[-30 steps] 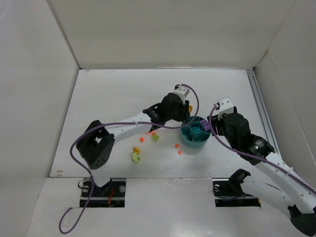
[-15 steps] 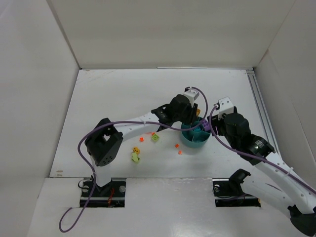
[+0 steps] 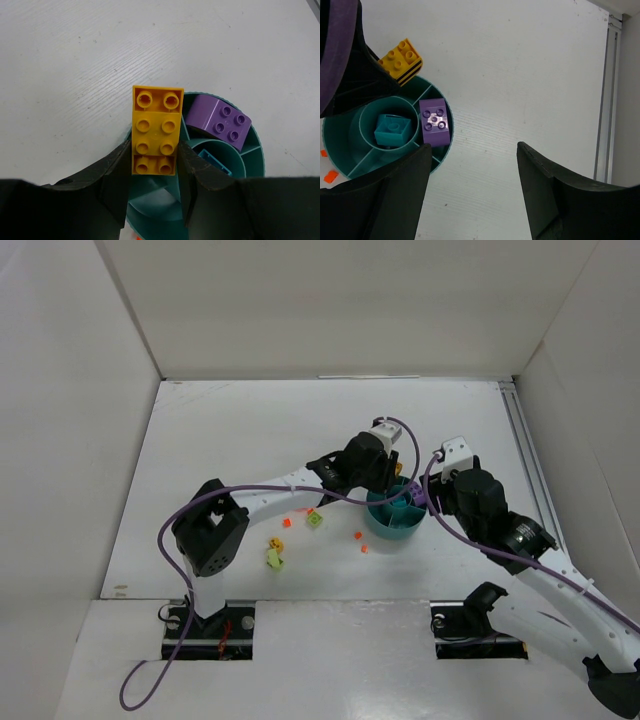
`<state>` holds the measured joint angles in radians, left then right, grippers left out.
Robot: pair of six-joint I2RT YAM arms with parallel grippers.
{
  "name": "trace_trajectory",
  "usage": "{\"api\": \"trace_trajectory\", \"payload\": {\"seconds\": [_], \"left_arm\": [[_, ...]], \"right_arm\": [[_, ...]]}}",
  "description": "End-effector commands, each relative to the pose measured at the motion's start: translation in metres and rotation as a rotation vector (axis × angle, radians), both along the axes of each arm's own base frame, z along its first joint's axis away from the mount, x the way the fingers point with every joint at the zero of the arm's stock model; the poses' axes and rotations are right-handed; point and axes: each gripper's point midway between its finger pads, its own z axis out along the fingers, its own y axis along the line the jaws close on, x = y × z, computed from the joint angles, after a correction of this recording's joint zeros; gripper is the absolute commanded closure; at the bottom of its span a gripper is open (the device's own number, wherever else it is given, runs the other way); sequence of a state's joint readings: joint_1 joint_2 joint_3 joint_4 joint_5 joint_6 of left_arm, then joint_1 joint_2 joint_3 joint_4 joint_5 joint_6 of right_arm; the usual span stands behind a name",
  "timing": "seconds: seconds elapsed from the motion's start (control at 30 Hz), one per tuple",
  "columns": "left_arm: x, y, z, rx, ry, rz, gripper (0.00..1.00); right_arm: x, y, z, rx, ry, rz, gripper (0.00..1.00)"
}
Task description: Sort the legos into containers by color
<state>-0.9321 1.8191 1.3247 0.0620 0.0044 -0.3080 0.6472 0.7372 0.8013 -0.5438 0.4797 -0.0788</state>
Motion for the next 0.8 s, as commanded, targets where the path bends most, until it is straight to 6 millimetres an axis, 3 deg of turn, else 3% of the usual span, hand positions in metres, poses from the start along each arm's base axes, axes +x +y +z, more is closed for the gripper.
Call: {"api": "trace_trajectory", "payload": {"seconds": [0.0,0.43,0.77], "left_arm": [[0.005,-0.004,0.023,-0.044,-0.033,0.006,0.78],[0.0,-0.003,0.023,-0.042,-0.018,-0.011,0.56],[0.002,0.001,0.03,-0.045,-0.034,0.007,0.53]], "right_arm": [[0.002,-0.004,0.002,0.007,-0.013,-0.028,0.26],[0.003,-0.005,0.0,0.003,-0.015,-0.036,0.26],[0.002,-0.003,-0.001,0.008,-0.011,-0.024,0.26]]}}
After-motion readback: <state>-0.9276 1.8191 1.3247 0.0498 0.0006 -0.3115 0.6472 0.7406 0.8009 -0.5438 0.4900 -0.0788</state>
